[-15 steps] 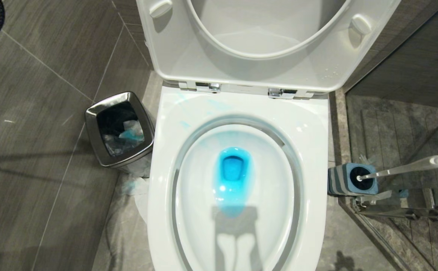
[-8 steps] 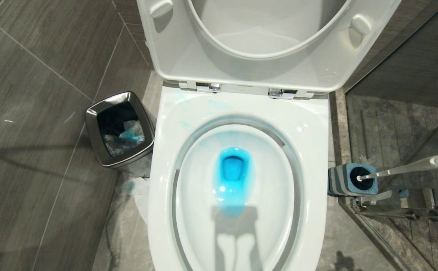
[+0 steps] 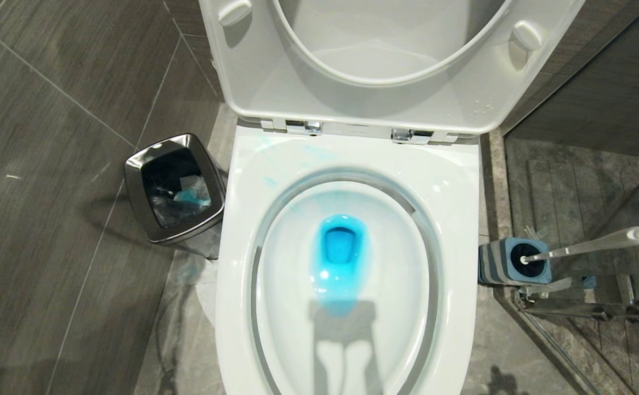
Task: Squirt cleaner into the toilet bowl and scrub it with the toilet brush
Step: Flush the toilet
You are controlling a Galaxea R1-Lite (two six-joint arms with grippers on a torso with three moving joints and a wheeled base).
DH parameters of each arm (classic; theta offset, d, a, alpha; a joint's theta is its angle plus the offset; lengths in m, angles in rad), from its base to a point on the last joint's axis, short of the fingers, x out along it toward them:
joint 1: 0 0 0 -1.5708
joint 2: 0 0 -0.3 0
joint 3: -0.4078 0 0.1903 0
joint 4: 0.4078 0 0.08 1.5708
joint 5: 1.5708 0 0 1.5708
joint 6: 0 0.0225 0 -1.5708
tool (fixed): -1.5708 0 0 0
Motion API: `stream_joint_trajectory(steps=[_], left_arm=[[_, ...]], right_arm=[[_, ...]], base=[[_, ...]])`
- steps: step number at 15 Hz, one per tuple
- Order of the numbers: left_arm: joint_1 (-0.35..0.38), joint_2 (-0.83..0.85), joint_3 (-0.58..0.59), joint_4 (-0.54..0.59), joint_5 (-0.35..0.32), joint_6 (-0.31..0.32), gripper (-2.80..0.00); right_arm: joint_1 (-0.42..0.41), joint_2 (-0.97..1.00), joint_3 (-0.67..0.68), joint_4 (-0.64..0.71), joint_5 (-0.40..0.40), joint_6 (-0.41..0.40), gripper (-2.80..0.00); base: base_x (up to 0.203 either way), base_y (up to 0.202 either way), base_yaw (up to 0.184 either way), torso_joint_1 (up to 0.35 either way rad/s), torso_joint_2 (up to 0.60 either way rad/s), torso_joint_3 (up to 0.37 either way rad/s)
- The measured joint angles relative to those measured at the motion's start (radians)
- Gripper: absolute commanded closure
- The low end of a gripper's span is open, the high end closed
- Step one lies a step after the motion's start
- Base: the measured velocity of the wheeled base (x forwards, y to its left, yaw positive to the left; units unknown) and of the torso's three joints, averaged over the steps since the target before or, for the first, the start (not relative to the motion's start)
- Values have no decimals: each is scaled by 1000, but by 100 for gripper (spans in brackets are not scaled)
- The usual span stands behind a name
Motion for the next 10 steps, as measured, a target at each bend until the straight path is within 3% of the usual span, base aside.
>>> stream_joint_trajectory(steps=[4,8,10], left_arm=[[-15,57,-16,-108,19,21,0],[-18,129,-120,-98,30,57,0],[-25,165,-193,-39,52,67,0]], right_arm=[[0,0,0,0,0,0,0],[0,0,0,0,0,0,0],[0,0,0,0,0,0,0]], base=[[0,0,0,0,0,0],[0,0,0,0,0,0],[0,0,0,0,0,0]])
